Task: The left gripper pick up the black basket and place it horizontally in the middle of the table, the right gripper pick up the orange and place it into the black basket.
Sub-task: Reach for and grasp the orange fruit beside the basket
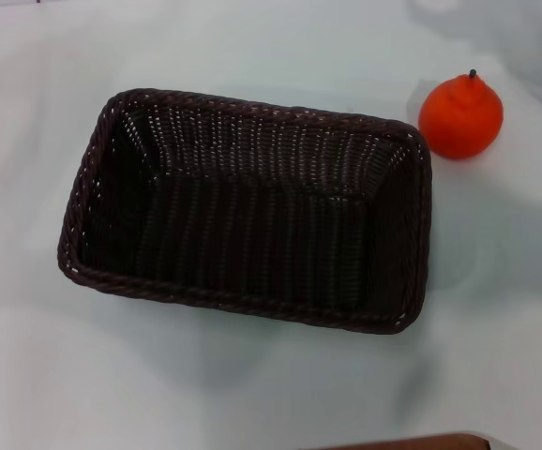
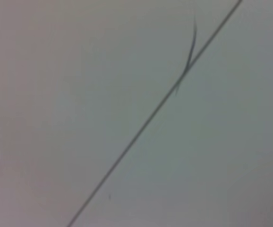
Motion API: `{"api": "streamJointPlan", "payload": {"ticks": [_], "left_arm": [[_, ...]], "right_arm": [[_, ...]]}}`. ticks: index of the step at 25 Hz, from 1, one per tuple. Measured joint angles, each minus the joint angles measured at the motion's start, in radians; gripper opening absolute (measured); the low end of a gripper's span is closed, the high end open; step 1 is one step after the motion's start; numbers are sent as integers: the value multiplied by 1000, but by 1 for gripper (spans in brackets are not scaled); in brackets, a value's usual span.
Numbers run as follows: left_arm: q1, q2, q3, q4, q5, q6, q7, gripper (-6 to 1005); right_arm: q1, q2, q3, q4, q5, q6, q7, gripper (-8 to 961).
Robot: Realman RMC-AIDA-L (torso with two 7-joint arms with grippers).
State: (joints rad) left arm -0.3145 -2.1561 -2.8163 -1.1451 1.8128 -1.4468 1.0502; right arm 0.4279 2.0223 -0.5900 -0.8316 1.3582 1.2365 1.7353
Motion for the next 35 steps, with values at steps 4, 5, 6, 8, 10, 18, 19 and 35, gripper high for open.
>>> {"api": "streamJointPlan", "payload": {"ticks": [4,5,6,8,10,18,19,35], "left_arm": [[33,-1,-2,106,-121,32,138,910],[34,0,-4,131,-133,45,154,909],[34,1,-6,149,-137,54,159,909],[30,6,-12,181,-141,66,169,909],[24,11,-14,206,-142,69,183,909],[5,14,-15,216,-143,79,184,908],[3,14,-15,216,-143,80,183,908],[-6,19,-15,256,-149,97,187,904]], "right_arm": [[36,-33,-4,-114,-257,136,312,863],[36,-33,-4,-114,-257,136,312,863],[52,-35,-10,-142,-325,185,370,863],[83,-26,-25,-171,-441,256,442,862],[104,-8,-44,-177,-508,275,473,862],[147,45,-65,-184,-671,229,529,859],[149,47,-66,-188,-678,229,536,859],[156,59,-108,-288,-823,198,680,854]]}}
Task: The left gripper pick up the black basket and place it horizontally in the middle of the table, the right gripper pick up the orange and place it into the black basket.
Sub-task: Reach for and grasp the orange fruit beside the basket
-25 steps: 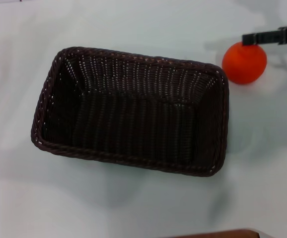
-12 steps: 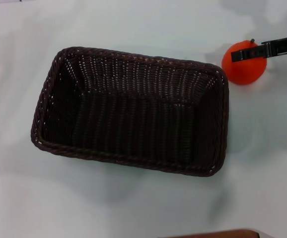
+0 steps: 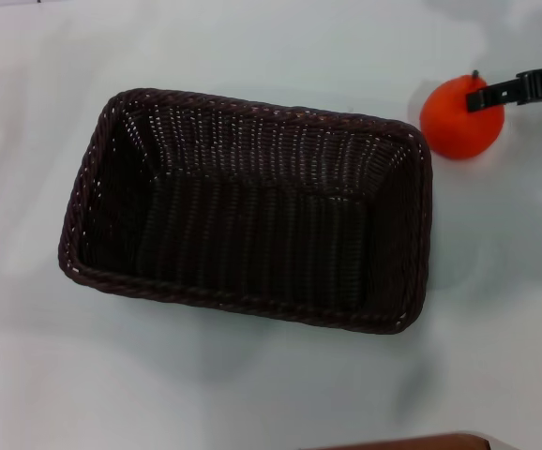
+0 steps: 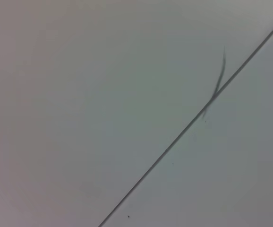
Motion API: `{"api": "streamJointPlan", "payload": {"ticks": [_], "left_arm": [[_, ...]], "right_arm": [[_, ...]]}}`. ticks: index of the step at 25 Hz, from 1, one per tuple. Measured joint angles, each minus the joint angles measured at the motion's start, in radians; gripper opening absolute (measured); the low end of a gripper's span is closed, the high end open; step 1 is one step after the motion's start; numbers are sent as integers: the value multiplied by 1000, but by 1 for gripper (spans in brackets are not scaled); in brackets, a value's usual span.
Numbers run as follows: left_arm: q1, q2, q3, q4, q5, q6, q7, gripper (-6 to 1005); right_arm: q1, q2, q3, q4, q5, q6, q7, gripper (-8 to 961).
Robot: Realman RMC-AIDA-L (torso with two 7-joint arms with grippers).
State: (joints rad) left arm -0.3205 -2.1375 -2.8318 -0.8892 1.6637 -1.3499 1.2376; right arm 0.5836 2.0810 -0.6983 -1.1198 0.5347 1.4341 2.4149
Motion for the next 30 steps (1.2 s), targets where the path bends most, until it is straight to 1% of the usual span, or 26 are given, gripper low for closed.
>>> {"api": "streamJointPlan", "payload": {"ticks": [4,9,17,26,30], "left_arm": [[0,0,0,8,-4,0,0,904],[0,-2,0,12,-6,0,1,905],[-2,-3,0,19,-6,0,1,904],[1,-3,0,29,-9,1,2,905],[-2,-3,0,29,-19,-1,2,905]], "right_arm": [[10,1,-2,20,-36,-58,19,852],[27,1,-8,77,-27,-111,-6,851],[80,1,-12,155,-23,-136,-50,849],[89,0,-14,172,-12,-144,-68,820],[89,1,-14,172,-12,-145,-70,652]]}}
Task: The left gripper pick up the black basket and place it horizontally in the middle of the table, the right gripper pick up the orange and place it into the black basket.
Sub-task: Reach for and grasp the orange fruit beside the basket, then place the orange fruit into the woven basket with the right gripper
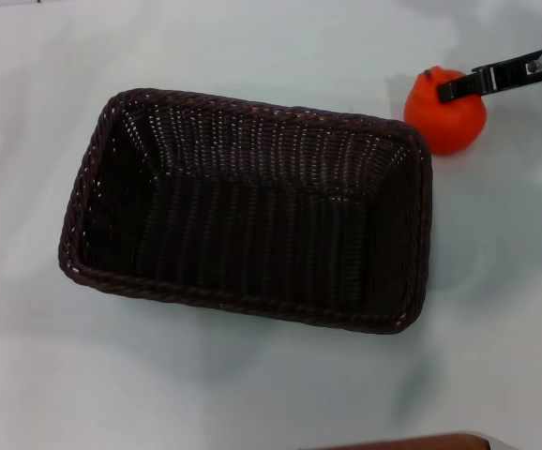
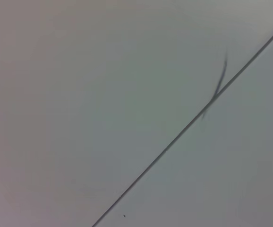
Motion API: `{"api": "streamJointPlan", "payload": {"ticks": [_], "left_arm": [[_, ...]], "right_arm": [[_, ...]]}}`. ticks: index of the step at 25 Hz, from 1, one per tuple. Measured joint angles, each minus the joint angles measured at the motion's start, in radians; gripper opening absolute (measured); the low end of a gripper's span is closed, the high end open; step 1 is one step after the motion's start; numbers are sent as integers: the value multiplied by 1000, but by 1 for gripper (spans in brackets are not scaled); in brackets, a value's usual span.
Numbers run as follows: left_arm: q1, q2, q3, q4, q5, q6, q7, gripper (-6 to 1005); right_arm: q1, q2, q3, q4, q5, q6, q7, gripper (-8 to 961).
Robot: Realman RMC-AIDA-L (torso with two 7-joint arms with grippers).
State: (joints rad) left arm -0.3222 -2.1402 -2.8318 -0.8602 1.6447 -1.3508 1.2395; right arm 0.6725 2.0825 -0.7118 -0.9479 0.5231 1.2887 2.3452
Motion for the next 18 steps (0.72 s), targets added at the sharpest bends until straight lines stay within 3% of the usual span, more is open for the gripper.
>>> {"api": "streamJointPlan", "payload": {"ticks": [6,12,18], "left_arm": [[-2,0,0,0,-16,-5,0,904],[1,0,0,0,-24,-6,0,904],[1,0,0,0,-25,-7,1,904]], "right_arm": [[-12,4,0,-27,32,8,0,398],[-65,9,-14,-157,150,23,-4,314],[-131,8,-51,-274,411,106,-126,240]]}}
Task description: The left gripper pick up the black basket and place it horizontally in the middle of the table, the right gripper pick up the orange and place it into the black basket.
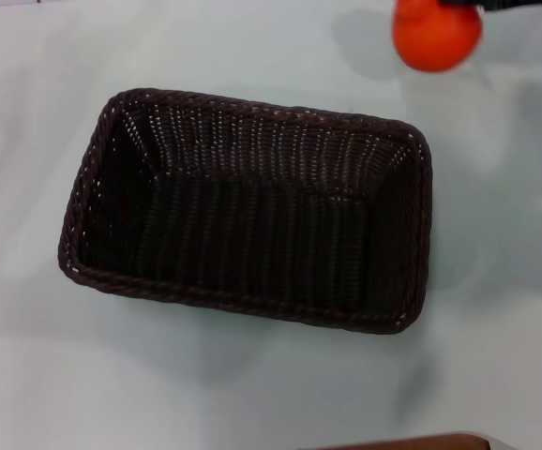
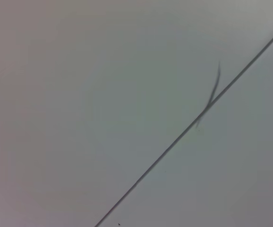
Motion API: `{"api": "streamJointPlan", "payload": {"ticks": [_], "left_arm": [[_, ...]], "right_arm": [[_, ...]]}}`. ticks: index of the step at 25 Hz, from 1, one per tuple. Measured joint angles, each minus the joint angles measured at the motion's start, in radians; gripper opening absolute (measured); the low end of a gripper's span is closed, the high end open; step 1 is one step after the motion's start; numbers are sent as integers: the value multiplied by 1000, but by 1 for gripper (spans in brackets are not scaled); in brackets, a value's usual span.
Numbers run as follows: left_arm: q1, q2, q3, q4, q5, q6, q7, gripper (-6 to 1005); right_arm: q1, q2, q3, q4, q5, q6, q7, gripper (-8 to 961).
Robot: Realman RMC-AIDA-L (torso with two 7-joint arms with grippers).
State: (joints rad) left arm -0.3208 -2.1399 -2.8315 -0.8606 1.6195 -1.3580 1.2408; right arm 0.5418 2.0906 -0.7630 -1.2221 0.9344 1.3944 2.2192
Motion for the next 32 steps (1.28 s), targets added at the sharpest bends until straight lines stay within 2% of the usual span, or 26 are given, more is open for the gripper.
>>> {"api": "streamJointPlan", "payload": {"ticks": [4,8,13,16,19,23,27,32], "left_arm": [[0,-1,0,0,-5,-4,19,905],[5,-5,0,0,-22,-6,24,905],[8,-6,0,0,-27,-6,24,905],[8,-7,0,0,-27,-6,27,905],[10,-8,0,7,-28,-6,40,904],[16,-13,0,18,-37,-7,78,904],[32,-17,0,47,-86,-14,144,904],[54,-17,-2,95,-166,-20,251,904]], "right_arm": [[-6,-2,-2,-26,228,158,-152,196],[6,-7,-46,-27,352,254,-223,151],[42,-9,-224,-16,348,262,-257,56],[86,-8,-334,3,288,260,-263,56],[111,-7,-360,32,281,252,-263,57],[141,-5,-363,88,287,221,-264,143],[130,-6,-358,85,288,175,-265,230],[84,-4,-259,82,296,101,-303,472]]}}
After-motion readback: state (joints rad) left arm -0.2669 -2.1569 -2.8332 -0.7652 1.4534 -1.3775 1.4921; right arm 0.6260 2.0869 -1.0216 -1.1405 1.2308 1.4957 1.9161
